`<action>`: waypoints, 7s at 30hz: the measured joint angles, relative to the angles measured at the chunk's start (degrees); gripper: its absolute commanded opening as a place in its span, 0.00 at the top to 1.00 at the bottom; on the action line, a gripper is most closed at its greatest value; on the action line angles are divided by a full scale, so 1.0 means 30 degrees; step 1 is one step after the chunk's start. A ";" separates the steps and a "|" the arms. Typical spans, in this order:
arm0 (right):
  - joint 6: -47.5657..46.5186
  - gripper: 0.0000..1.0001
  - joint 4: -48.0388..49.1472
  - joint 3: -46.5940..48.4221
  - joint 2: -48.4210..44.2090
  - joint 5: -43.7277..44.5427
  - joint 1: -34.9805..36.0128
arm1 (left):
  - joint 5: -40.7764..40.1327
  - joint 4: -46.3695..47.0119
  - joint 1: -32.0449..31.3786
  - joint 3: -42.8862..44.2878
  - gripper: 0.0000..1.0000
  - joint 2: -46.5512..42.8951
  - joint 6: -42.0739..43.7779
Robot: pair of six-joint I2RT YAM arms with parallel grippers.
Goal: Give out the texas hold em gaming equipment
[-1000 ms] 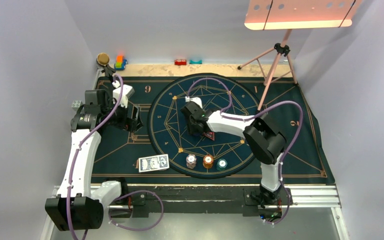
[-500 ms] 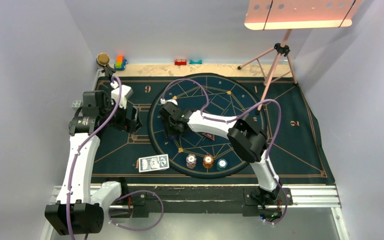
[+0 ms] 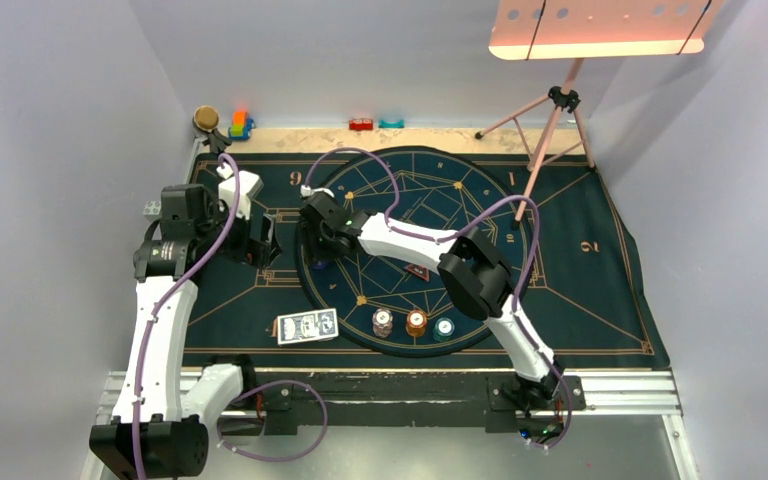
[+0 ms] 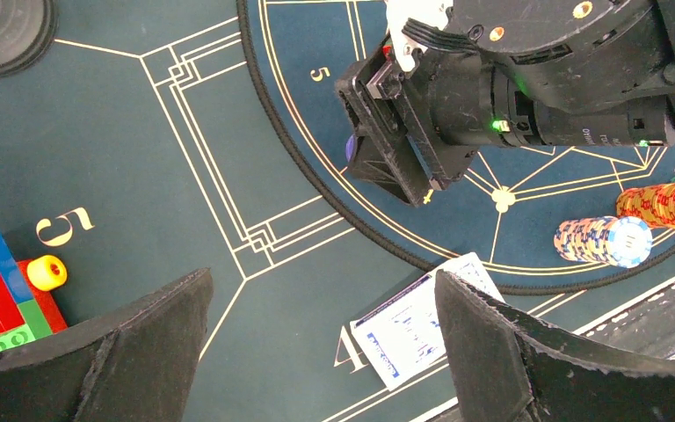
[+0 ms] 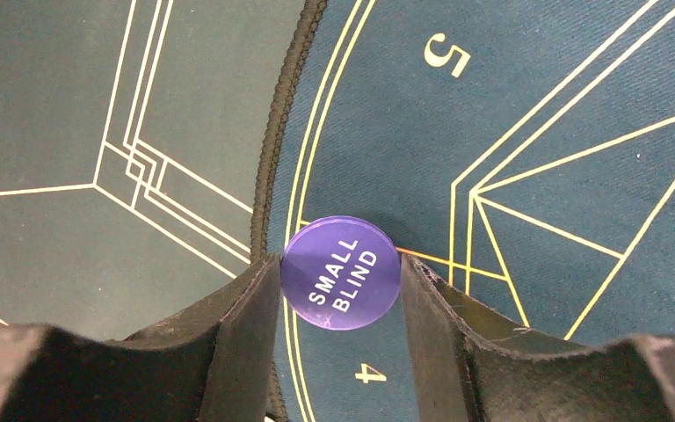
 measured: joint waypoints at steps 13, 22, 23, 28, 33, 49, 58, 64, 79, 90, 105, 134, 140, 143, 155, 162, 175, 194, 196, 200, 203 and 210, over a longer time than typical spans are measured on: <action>-0.0321 0.14 -0.0452 -0.2696 -0.2863 0.0437 -0.0386 | 0.0153 -0.0189 0.0000 0.0000 0.00 0.0270 0.0175; 0.0270 0.24 -0.0612 -0.9092 -1.1300 0.2441 -0.5158 | 0.0204 -0.0423 0.0000 0.0000 0.00 0.0787 0.0780; 0.0437 0.25 -0.0670 -0.9850 -1.1839 0.2732 -0.5807 | 0.0248 -0.0423 0.0000 0.0000 0.00 0.0845 0.0823; 0.1151 0.27 -0.1224 -1.3311 -1.2611 0.3417 -0.6863 | 0.0590 -0.0423 0.0000 0.0000 0.00 0.0918 0.0954; 0.1596 0.32 -0.1530 -1.4593 -1.2247 0.3432 -0.6819 | 0.0940 -0.0517 0.0000 0.0066 0.00 0.1005 0.0947; 0.2215 0.43 -0.0386 -1.3952 -0.9420 0.2900 -0.7890 | 0.1224 -0.0561 0.0000 0.0146 0.00 0.1005 0.0925; 0.2127 0.60 -0.1100 -1.2684 -0.8276 0.2681 -0.8145 | 0.1209 -0.0554 0.0000 0.0539 0.00 0.1005 0.0911; 0.2055 0.69 -0.1341 -1.1533 -0.7446 0.2623 -0.8320 | 0.1180 -0.0554 0.0000 0.0561 0.00 0.0998 0.0918; 0.0554 0.69 -0.2783 -0.0568 -0.0189 0.2572 -1.0273 | 0.0991 -0.0554 0.0000 0.0561 0.00 0.1122 0.0925; -0.0576 0.35 -0.3461 0.0896 0.0546 0.2827 -1.0375 | 0.0816 -0.0554 0.0000 0.0561 0.00 0.1158 0.0940; -0.2783 0.47 -0.0423 -0.9391 -0.7963 0.3322 -0.3519 | 0.0612 -0.0867 0.0000 0.0561 0.00 0.1158 0.1100; 0.1486 0.59 -0.0459 -1.4834 -0.9734 0.5661 -0.3978 | 0.0321 -0.1727 0.0000 0.1530 0.00 0.1217 0.1603; 0.2739 0.52 -0.1100 -1.7420 -1.2160 0.6215 -0.6105 | 0.0299 -0.1953 0.0000 0.1566 0.00 0.1224 0.1683; 0.3009 0.38 -0.1989 -1.8178 -1.3180 0.6703 -0.7140 | 0.0291 -0.1982 0.0000 0.1566 0.00 0.1224 0.1836; 0.1093 0.18 -0.1982 -1.6830 -1.3712 0.6980 -0.4430 | 0.0175 -0.2011 0.0000 0.1574 0.00 0.1290 0.2084; 0.0444 0.20 -0.1778 -1.6830 -1.3092 0.6477 -0.3198 | 0.0095 -0.2273 0.0000 0.1843 0.00 0.1304 0.2171; 0.2208 0.45 -0.2186 -1.6487 -1.1380 0.6397 -0.3067 | -0.0168 -0.2543 0.0000 0.2120 0.00 0.1362 0.2433; 0.3563 0.29 -0.3045 -1.8833 -1.4032 0.7067 -0.9522 | -0.0270 -0.2674 0.0000 0.2280 0.00 0.1472 0.2812; 0.3417 0.23 -0.3206 -1.8833 -1.4032 0.7067 -0.9624 | -0.0160 -0.2674 0.0000 0.2273 0.00 0.1523 0.2834; 0.3089 0.14 -0.3526 -1.8731 -1.4025 0.7045 -0.9639 | 0.0015 -0.2674 0.0000 0.2200 0.00 0.1574 0.2965; 0.2572 0.12 -0.3854 -1.8010 -1.4185 0.6972 -0.9464 | 0.0051 -0.2703 0.0000 0.2062 0.00 0.1581 0.3024; 0.0393 0.05 -0.3942 -1.4156 -1.6356 0.6433 -0.5136 | 0.0364 -0.3045 0.0000 0.2062 0.00 0.1647 0.3096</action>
